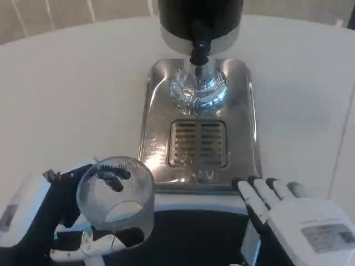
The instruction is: Grasp the cup under the faucet to collect the drink, then remove the cup.
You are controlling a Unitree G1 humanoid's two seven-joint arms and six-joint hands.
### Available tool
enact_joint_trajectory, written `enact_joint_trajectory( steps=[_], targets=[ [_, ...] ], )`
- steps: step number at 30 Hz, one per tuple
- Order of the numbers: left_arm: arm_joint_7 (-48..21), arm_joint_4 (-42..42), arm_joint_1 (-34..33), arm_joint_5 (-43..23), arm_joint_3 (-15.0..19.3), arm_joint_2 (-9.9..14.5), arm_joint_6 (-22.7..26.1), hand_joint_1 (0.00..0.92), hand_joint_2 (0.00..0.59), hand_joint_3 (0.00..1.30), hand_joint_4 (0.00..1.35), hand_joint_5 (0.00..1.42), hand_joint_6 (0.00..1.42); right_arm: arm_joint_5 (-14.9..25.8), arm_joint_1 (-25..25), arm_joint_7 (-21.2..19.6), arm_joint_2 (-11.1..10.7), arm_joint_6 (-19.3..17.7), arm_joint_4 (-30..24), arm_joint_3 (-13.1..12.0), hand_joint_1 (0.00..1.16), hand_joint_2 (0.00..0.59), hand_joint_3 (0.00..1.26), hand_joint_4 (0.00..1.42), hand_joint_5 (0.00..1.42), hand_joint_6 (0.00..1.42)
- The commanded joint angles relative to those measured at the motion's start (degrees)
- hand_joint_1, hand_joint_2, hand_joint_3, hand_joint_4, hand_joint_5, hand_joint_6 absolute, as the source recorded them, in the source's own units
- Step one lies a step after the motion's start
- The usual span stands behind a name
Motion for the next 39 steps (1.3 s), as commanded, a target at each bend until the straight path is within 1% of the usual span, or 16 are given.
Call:
enact_joint_trajectory(
  steps=[1,13,19,21,22,24,30,33,36,39],
  targets=[
    [-0.22,-0.69,-0.15,-1.82,0.28,-0.16,-1.19,0.531,0.091,1.03,1.20,1.42,1.42,-0.14,0.36,-0.23,2.05,-0.14,-0.95,0.28,0.35,0.495,0.00,0.00,0.00,0.00],
    [-0.81,-0.75,-0.29,-1.82,0.06,-0.56,-0.91,0.531,0.090,1.03,1.20,1.42,1.42,0.62,-0.51,0.05,1.86,-0.13,-0.95,-0.63,0.35,0.495,0.00,0.00,0.00,0.00],
    [-0.88,-0.88,-0.39,-1.46,-0.22,-1.66,-0.12,0.531,0.089,1.03,1.21,1.42,1.42,-0.29,-0.17,-0.31,2.48,0.15,-0.95,-1.16,0.34,0.497,0.00,0.00,0.00,0.00],
    [-0.88,-0.52,-0.76,-1.21,-0.39,-2.01,0.16,0.531,0.089,1.03,1.21,1.42,1.42,-0.65,0.77,-0.59,2.56,0.31,-0.95,-1.30,0.31,0.494,0.00,0.00,0.00,0.00],
    [-0.86,-0.31,-1.10,-1.12,-0.51,-2.25,0.36,0.531,0.089,1.03,1.21,1.42,1.42,-0.76,1.12,-0.67,2.60,0.38,-0.95,-1.34,0.29,0.503,0.00,0.00,0.00,0.00],
    [-0.75,0.00,-1.68,-0.94,-0.68,-2.63,0.60,0.531,0.087,1.03,1.20,1.42,1.42,-1.09,1.64,-0.47,2.76,0.62,-0.95,-1.35,0.28,0.504,0.00,0.00,0.00,0.00],
    [0.49,2.55,-6.32,0.82,-2.23,-4.94,2.13,0.531,0.088,1.03,1.20,1.42,1.42,-2.50,2.06,0.50,3.35,1.01,-0.95,-0.24,0.27,0.503,0.00,0.00,0.00,0.00],
    [1.41,4.83,-9.23,2.10,-3.10,-5.97,2.71,0.531,0.088,1.02,1.20,1.42,1.42,-2.71,2.57,0.41,3.30,1.22,-0.95,-0.35,0.27,0.502,0.00,0.00,0.00,0.00],
    [3.13,9.18,-13.86,3.81,-4.34,-6.94,3.19,0.531,0.086,1.02,1.20,1.42,1.42,-2.85,3.39,0.31,3.28,1.46,-0.95,-0.73,0.26,0.502,0.00,0.00,0.00,0.00],
    [5.13,13.45,-17.70,5.20,-5.52,-7.30,3.10,0.531,0.084,1.02,1.20,1.42,1.42,-3.46,3.72,0.54,3.60,1.74,-0.95,-0.61,0.26,0.502,0.00,0.00,0.00,0.00]
  ],
)
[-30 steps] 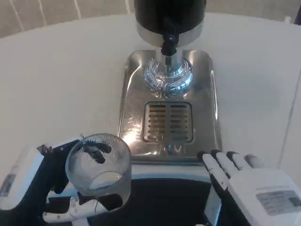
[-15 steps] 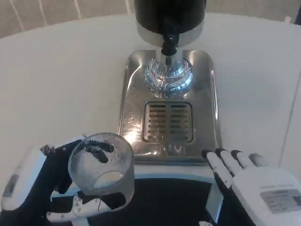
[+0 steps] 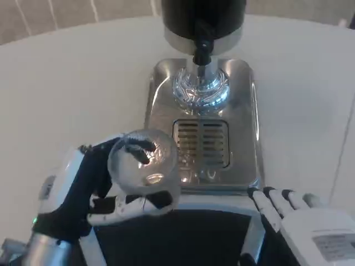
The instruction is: Grasp the cup under the faucet to collect the drink, then remove the cup.
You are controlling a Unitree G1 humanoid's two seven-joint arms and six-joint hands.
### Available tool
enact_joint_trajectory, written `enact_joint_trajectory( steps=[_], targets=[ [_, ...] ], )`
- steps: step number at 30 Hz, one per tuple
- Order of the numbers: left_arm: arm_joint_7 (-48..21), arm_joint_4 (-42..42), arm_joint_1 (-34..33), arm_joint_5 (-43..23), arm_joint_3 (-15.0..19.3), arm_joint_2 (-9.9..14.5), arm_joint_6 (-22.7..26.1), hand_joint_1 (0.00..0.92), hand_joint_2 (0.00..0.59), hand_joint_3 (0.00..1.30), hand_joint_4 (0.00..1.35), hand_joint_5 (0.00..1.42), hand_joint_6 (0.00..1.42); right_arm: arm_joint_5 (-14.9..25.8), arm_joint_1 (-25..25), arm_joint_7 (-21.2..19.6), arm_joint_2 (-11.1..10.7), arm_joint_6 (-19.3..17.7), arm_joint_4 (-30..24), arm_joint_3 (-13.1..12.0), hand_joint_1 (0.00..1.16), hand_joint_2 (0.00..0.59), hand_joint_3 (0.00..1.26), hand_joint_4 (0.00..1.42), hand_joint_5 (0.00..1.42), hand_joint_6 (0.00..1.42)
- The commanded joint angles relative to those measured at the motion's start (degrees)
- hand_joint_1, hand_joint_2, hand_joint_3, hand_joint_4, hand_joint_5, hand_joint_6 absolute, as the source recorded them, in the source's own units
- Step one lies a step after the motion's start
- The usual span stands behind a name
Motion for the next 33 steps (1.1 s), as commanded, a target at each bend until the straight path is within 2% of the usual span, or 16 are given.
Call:
enact_joint_trajectory(
  steps=[1,11,21,33],
  targets=[
    [4.17,6.06,-5.91,2.39,-1.69,-0.69,-0.32,0.531,0.084,1.02,1.20,1.42,1.42,-1.36,0.97,0.36,3.18,0.64,-0.84,0.40,0.26,0.502,0.00,0.00,0.00,0.00],
    [11.61,21.50,-17.38,6.76,-7.37,-0.93,-1.16,0.531,0.083,1.02,1.20,1.42,1.42,-3.51,-0.08,1.83,3.77,2.12,-0.84,1.48,0.25,0.502,0.00,0.00,0.00,0.00],
    [18.40,33.98,-27.14,8.49,-12.03,-3.30,0.55,0.531,0.083,1.02,1.20,1.42,1.42,-1.66,-3.45,5.04,2.46,3.42,-0.84,-1.45,0.24,0.500,0.00,0.00,0.00,0.00],
    [22.39,47.91,-37.76,8.46,-16.37,-5.42,4.03,0.531,0.084,1.03,1.20,1.42,1.42,-0.50,-5.75,8.17,2.33,3.67,-0.84,-3.84,0.22,0.499,0.00,0.00,0.00,0.00]
  ],
)
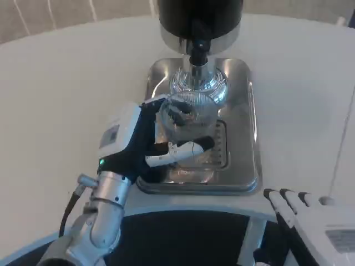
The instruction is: Grasp the cup under the faucet to collect the drink, then remove the cup.
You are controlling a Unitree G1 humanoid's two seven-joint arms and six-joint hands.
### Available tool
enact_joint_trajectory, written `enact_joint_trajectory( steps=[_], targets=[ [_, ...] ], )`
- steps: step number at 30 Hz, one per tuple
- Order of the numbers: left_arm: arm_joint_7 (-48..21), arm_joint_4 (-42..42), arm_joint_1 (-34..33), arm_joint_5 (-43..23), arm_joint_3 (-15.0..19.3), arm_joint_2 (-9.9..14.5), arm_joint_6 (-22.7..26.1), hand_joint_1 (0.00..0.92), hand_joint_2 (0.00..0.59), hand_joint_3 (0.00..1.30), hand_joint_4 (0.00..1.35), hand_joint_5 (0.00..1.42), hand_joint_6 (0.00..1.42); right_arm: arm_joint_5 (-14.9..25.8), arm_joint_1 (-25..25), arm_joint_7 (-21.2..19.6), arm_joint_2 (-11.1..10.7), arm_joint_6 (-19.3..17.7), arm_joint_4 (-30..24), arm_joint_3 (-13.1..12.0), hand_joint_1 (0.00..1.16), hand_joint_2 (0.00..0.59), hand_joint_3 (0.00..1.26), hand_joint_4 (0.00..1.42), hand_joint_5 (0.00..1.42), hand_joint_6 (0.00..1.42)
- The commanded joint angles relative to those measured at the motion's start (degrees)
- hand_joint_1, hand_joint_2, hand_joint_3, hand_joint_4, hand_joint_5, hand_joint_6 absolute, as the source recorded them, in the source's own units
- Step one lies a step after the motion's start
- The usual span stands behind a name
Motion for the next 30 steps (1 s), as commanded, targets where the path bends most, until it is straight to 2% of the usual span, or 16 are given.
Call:
enact_joint_trajectory(
  steps=[1,8,10,11,13,14,15,16,19,24,30],
  targets=[
    [1.62,3.14,-2.71,-0.29,-1.36,-0.69,0.74,0.531,0.084,1.03,1.20,1.42,1.42,0.33,-0.97,1.40,2.19,0.48,-0.75,-0.89,0.22,0.499,0.00,0.00,0.00,0.00],
    [2.40,6.21,-5.00,-0.60,-2.34,-1.68,2.67,0.537,0.073,1.02,1.18,1.41,1.42,-0.38,-1.71,2.58,2.56,0.71,-0.75,-0.61,0.21,0.499,0.00,0.00,0.00,0.00],
    [2.92,6.50,-5.28,-0.41,-2.83,-1.52,2.93,0.517,0.031,0.93,1.06,1.31,1.41,-0.61,-1.89,2.80,2.61,0.77,-0.75,-0.48,0.21,0.499,0.00,0.00,0.00,0.00],
    [3.22,6.56,-5.36,-0.26,-3.11,-1.33,3.06,0.499,0.016,0.86,0.92,1.22,1.36,-0.69,-1.95,2.86,2.61,0.81,-0.75,-0.43,0.21,0.499,0.00,0.00,0.00,0.00],
    [3.58,6.64,-5.45,-0.14,-3.58,-1.04,3.32,0.464,0.012,0.77,0.79,1.11,1.37,-0.74,-2.15,2.94,2.62,0.87,-0.75,-0.35,0.21,0.499,0.00,0.00,0.00,0.00],
    [2.99,6.75,-5.53,-0.18,-3.77,-0.75,3.57,0.381,0.035,0.67,0.63,0.97,1.24,-0.79,-2.37,3.10,2.62,0.88,-0.75,-0.25,0.21,0.499,0.00,0.00,0.00,0.00],
    [2.40,6.86,-5.58,-0.21,-3.97,-0.41,3.69,0.314,0.037,0.58,0.50,0.84,1.21,-0.84,-2.53,3.23,2.61,0.90,-0.75,-0.16,0.21,0.499,0.00,0.00,0.00,0.00],
    [2.05,6.90,-5.53,-0.20,-4.14,0.00,3.53,0.256,0.031,0.48,0.40,0.73,1.11,-0.90,-2.66,3.33,2.66,0.92,-0.75,-0.03,0.21,0.499,0.00,0.00,0.00,0.00],
    [2.70,6.62,-5.20,0.23,-4.81,1.00,3.25,0.173,0.031,0.32,0.23,0.54,0.82,-0.93,-3.06,3.48,2.84,1.01,-0.75,0.44,0.21,0.499,0.00,0.00,0.00,0.00],
    [2.59,5.98,-4.89,0.36,-5.92,2.90,2.96,0.131,0.027,0.23,0.15,0.41,0.57,-0.81,-3.26,3.72,2.82,1.23,-0.75,1.45,0.21,0.499,0.00,0.00,0.00,0.00],
    [2.09,4.90,-4.15,-0.27,-6.08,5.04,1.89,0.075,0.017,0.11,0.08,0.35,0.47,-0.65,-3.22,3.68,2.91,1.68,-0.75,2.39,0.21,0.498,0.00,0.00,0.00,0.00]
  ],
)
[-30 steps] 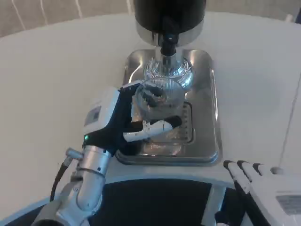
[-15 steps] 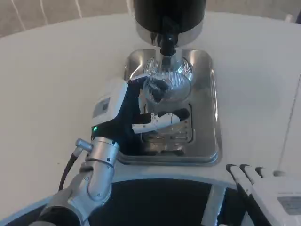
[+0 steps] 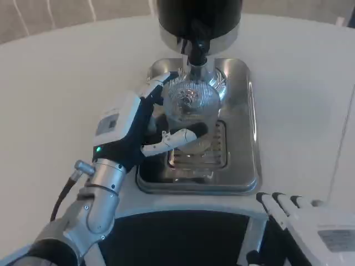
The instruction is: Grasp the cup under the faucet to collect the drink, then remove the cup.
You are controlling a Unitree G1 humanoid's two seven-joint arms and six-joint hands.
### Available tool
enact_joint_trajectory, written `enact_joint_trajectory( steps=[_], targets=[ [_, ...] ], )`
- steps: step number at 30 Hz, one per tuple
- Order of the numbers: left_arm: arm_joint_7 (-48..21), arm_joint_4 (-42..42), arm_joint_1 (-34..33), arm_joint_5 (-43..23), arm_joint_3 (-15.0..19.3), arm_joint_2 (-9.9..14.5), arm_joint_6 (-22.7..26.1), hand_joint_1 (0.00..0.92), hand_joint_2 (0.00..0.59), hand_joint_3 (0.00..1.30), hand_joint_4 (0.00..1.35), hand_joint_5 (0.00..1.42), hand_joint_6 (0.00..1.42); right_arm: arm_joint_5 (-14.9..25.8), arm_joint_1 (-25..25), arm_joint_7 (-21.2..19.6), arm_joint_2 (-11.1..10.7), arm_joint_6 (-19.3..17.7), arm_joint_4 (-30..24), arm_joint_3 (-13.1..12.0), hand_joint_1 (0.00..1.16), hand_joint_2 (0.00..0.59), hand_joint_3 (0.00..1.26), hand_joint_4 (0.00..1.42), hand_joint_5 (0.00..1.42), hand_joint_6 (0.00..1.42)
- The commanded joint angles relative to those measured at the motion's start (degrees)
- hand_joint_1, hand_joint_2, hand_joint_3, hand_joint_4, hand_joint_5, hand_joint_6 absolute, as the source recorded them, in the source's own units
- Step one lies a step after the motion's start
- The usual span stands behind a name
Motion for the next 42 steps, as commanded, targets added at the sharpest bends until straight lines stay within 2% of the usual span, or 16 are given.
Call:
enact_joint_trajectory(
  steps=[1,11,20,22,23,24,28,31,34,42],
  targets=[
    [-0.73,-1.12,1.31,-0.39,-0.06,2.30,-0.95,0.074,0.017,0.10,0.07,0.35,0.46,-0.18,-1.74,0.65,3.19,0.67,-0.75,0.46,0.21,0.496,0.00,0.00,0.00,0.00],
    [-1.83,-4.03,3.03,-3.36,2.49,6.24,-3.97,0.050,0.012,0.09,0.07,0.35,0.48,1.19,-3.77,-0.29,2.52,2.31,0.42,0.05,0.22,0.487,0.00,0.00,0.00,0.00],
    [-4.69,-7.67,6.40,-5.26,4.82,10.71,-6.86,0.030,0.009,0.09,0.09,0.33,0.43,4.82,-5.57,-2.66,2.14,4.40,1.25,-1.48,0.22,0.486,0.00,0.00,0.00,0.00],
    [-3.42,-10.86,9.41,-3.66,4.86,13.60,-8.55,0.032,0.017,0.09,0.11,0.32,0.38,9.90,-8.21,-3.24,2.87,7.14,0.73,-3.54,0.22,0.488,0.00,0.00,0.00,0.00],
    [-2.63,-12.90,11.29,-2.52,4.82,15.17,-9.44,0.035,0.024,0.10,0.13,0.30,0.25,12.23,-9.82,-3.46,3.23,8.63,0.52,-4.56,0.21,0.499,0.00,0.00,0.00,0.00],
    [-2.17,-14.40,12.60,-1.77,4.84,16.19,-9.95,0.038,0.036,0.11,0.14,0.27,0.21,14.57,-11.76,-3.62,3.62,10.31,0.42,-5.65,0.20,0.501,0.00,0.00,0.00,0.00],
    [-3.25,-20.38,18.12,-0.80,5.71,19.19,-10.83,0.028,0.047,0.11,0.14,0.25,0.17,21.42,-18.63,-4.41,3.25,15.82,0.76,-8.91,0.18,0.512,0.00,0.00,0.00,0.00],
    [-6.39,-26.26,23.65,-2.17,7.02,21.28,-10.67,0.030,0.054,0.11,0.13,0.24,0.16,26.18,-22.62,-6.08,3.01,19.29,1.22,-10.33,0.17,0.514,0.00,0.00,0.00,0.00],
    [-9.74,-32.00,28.85,-3.58,8.74,22.99,-10.32,0.032,0.056,0.11,0.12,0.22,0.16,30.17,-25.73,-8.55,3.56,22.24,1.81,-10.13,0.17,0.516,0.00,0.00,0.00,0.00],
    [-16.98,-41.11,38.51,-7.67,14.16,25.29,-11.27,0.019,0.067,0.11,0.09,0.20,0.16,35.86,-29.30,-13.58,2.84,26.06,3.65,-7.07,0.16,0.521,0.00,0.00,0.00,0.00]
  ],
)
